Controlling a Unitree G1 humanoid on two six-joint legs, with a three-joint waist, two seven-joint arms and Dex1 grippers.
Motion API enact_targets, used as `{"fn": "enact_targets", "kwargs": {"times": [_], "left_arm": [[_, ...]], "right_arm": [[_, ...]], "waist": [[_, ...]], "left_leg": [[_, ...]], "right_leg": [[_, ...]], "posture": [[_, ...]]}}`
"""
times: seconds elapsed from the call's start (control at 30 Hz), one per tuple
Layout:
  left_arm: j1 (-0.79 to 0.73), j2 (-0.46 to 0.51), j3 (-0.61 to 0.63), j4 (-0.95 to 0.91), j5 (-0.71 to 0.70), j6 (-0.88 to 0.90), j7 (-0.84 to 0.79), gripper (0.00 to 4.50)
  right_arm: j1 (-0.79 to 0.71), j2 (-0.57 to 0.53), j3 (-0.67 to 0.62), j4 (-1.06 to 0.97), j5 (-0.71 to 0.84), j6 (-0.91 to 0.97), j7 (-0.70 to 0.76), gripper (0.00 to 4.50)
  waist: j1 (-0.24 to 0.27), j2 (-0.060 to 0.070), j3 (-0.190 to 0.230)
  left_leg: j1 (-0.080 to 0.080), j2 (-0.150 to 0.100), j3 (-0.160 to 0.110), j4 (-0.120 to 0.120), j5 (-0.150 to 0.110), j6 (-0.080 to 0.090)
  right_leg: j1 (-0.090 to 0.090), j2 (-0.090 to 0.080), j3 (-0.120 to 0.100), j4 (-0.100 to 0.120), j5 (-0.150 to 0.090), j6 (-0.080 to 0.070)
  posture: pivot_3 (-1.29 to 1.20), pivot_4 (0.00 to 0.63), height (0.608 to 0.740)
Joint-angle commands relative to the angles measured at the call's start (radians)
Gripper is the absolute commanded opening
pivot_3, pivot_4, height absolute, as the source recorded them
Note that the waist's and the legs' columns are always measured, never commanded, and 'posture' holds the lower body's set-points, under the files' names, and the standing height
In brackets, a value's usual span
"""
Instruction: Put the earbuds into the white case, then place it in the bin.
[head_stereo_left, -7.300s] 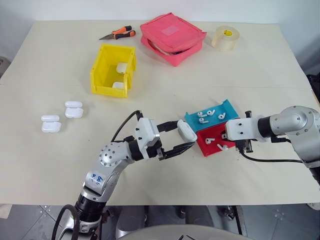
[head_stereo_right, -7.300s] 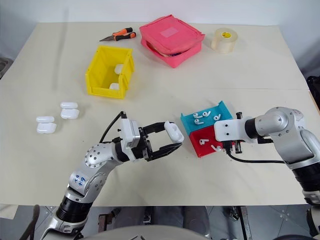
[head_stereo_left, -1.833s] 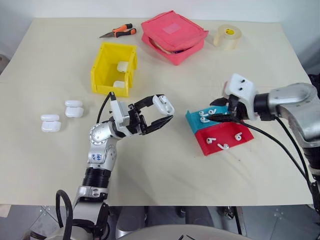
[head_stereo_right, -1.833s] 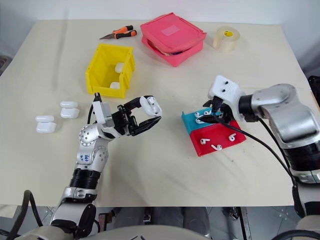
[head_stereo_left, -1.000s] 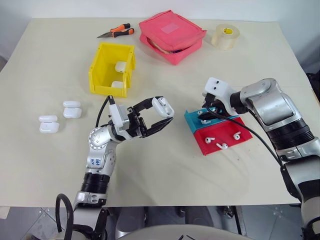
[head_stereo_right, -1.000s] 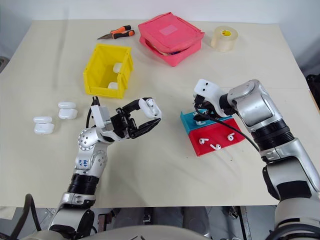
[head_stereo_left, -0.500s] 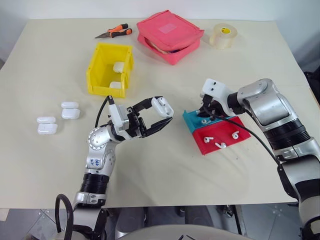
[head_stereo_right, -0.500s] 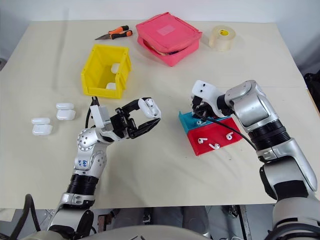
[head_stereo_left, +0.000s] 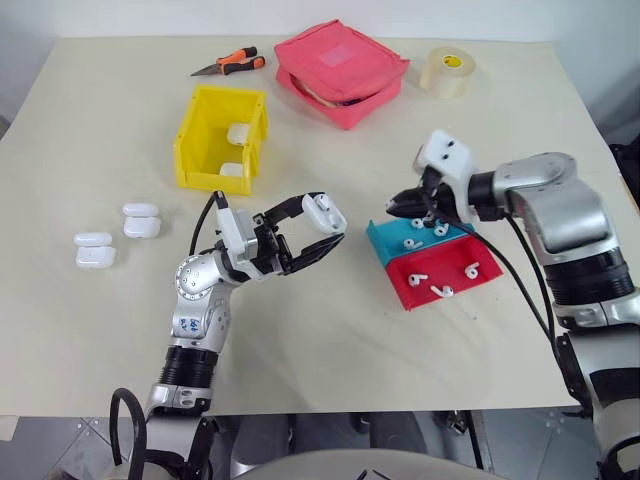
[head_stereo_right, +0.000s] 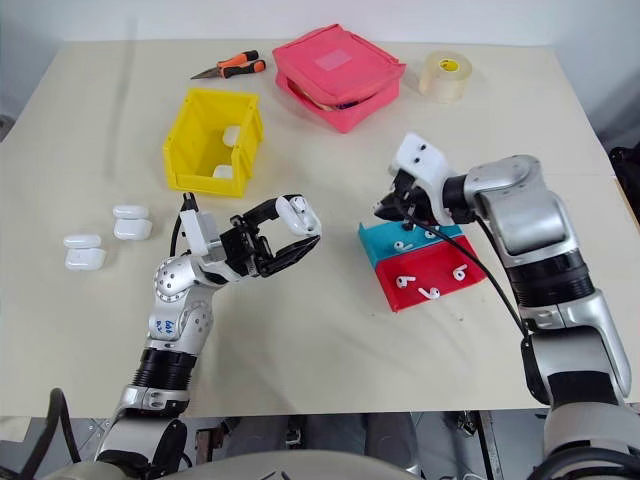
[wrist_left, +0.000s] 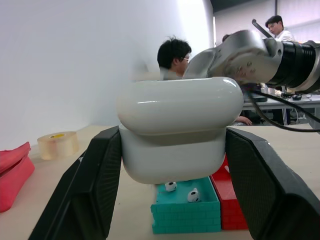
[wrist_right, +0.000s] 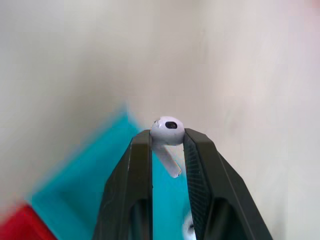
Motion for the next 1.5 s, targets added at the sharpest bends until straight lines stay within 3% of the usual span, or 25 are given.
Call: {"fn": "enact_targets", "kwargs": {"times": [0.03,0.17,0.37,0.6,1.0,1.5], "left_arm": [[0.004,0.012,0.002,-0.023,-0.019,0.007,-0.018,2.78],[-0.011,0.024,-0.009,0.001,-0.042,0.038,-0.075,2.78],[-0.066,0.021,-0.025,0.053,-0.064,0.067,-0.184,2.78],[-0.138,0.007,-0.031,0.111,-0.072,0.072,-0.28,2.78],[-0.176,-0.011,-0.035,0.065,-0.099,0.12,-0.327,2.78],[-0.195,-0.014,-0.01,0.05,-0.107,0.15,-0.3,2.78]], "right_arm": [[0.063,0.026,-0.159,-0.135,0.133,-0.029,-0.018,0.51],[0.176,0.049,-0.296,-0.318,0.31,0.04,-0.03,0.51],[0.268,0.158,-0.408,-0.528,0.605,0.198,-0.176,0.51],[0.38,0.269,-0.414,-0.685,0.825,0.236,-0.374,0.51],[0.533,0.291,-0.294,-0.739,0.793,0.099,-0.448,0.51],[0.568,0.238,-0.257,-0.683,0.734,-0.003,-0.435,0.51]], "waist": [[0.001,0.0,0.0],[0.002,0.0,0.0],[0.002,0.0,0.0],[0.002,0.0,0.0],[0.001,0.0,0.0],[0.003,0.0,0.0]], "left_leg": [[0.0,0.0,-0.001,0.0,0.0,0.0],[0.0,0.0,0.0,0.0,0.0,0.0],[0.001,0.0,-0.001,0.0,0.0,0.0],[0.001,0.0,-0.002,0.001,0.001,-0.001],[0.001,0.0,-0.002,0.001,0.001,-0.001],[0.001,0.0,-0.002,0.001,0.001,-0.001]], "right_leg": [[0.0,0.0,-0.001,0.0,0.0,0.0],[0.0,0.0,-0.001,0.0,0.0,0.0],[0.0,0.0,-0.001,0.002,0.0,0.0],[0.001,0.0,-0.002,0.002,0.0,0.0],[0.001,0.0,-0.001,0.002,0.0,0.0],[0.001,0.0,-0.001,0.002,0.0,0.0]], "posture": [[0.0,0.15,0.74],[0.0,0.15,0.74],[0.0,0.15,0.74],[0.0,0.15,0.74],[0.0,0.15,0.74],[0.0,0.15,0.74]]}}
